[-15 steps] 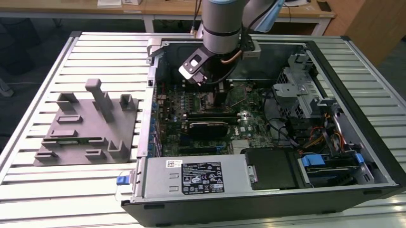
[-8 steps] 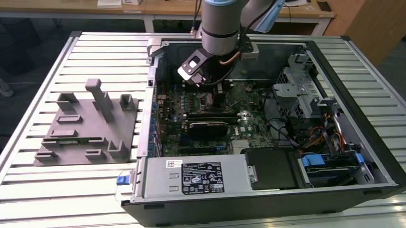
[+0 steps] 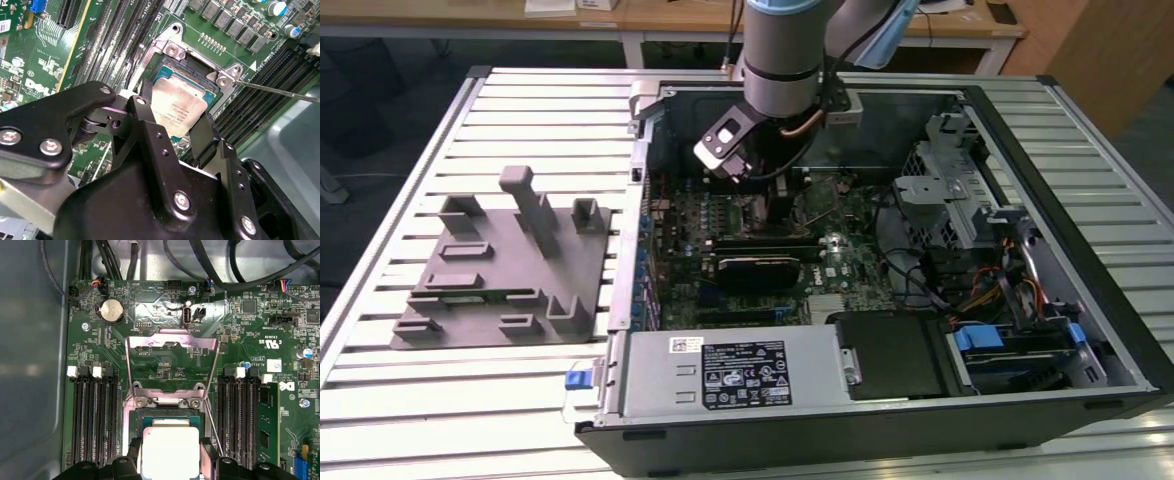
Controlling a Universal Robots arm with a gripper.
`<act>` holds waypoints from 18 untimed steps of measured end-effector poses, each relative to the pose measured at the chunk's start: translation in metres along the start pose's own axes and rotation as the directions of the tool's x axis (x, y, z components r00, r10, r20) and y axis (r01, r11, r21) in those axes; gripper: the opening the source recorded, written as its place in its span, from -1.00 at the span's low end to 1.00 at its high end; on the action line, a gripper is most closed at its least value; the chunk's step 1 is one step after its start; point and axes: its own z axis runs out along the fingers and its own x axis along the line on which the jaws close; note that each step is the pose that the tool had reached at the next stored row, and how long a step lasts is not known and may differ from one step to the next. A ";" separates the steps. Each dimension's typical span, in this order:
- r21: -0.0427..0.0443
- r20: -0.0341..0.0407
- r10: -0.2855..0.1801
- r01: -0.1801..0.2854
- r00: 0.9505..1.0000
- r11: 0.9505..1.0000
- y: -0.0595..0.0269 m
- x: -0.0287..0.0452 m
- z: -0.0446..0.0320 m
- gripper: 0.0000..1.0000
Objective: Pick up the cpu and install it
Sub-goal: 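Place the cpu into insertion slot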
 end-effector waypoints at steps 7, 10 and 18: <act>0.000 0.000 0.000 0.000 1.000 1.000 -0.0001 0.0000 0.0013 0.08; 0.000 0.000 0.000 0.000 1.000 1.000 -0.0001 0.0001 0.0020 0.08; 0.000 0.000 0.000 0.000 1.000 1.000 -0.0001 0.0000 0.0032 0.08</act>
